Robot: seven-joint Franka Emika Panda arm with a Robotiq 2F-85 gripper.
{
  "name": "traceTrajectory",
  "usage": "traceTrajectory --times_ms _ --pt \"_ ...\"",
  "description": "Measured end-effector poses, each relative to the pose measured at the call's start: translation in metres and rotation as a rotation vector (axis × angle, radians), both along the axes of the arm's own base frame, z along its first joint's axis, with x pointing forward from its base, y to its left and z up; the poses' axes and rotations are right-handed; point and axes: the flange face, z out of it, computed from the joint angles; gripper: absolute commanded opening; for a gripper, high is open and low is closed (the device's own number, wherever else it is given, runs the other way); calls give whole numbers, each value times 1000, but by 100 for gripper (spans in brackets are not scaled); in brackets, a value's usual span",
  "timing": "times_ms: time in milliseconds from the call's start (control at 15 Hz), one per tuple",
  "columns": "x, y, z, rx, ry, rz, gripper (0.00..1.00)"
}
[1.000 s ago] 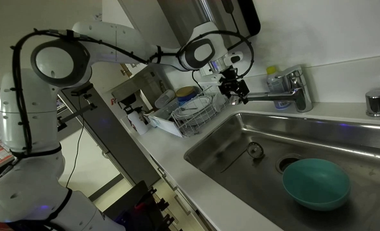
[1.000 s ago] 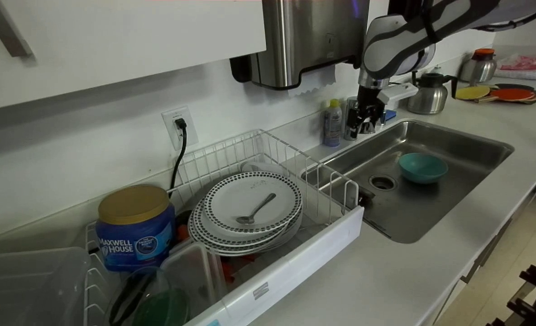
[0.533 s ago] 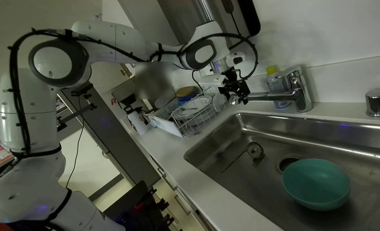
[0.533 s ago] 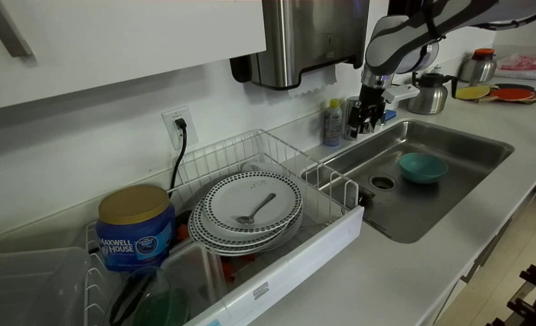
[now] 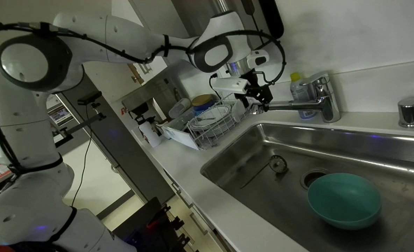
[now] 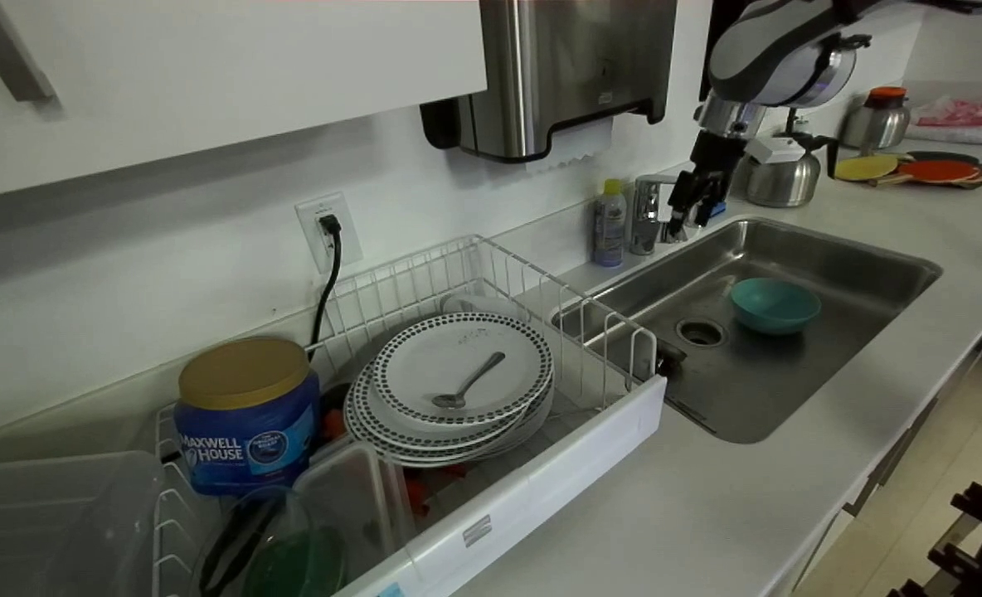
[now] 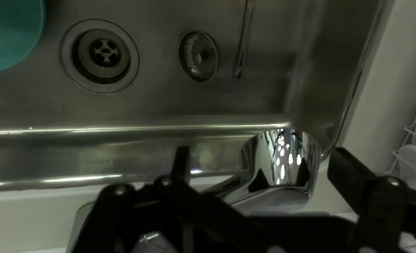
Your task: Push the faucet of the sink to the left.
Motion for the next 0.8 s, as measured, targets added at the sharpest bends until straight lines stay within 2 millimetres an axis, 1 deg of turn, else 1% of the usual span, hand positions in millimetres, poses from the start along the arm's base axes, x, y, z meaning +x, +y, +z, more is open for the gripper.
traceTrajectory --times_ms 333,600,800 --pt "-41 -11 20 -9 -8 62 100" --pt "-75 -12 36 -32 -9 109 100" --pt "-96 -12 45 -57 -4 122 100"
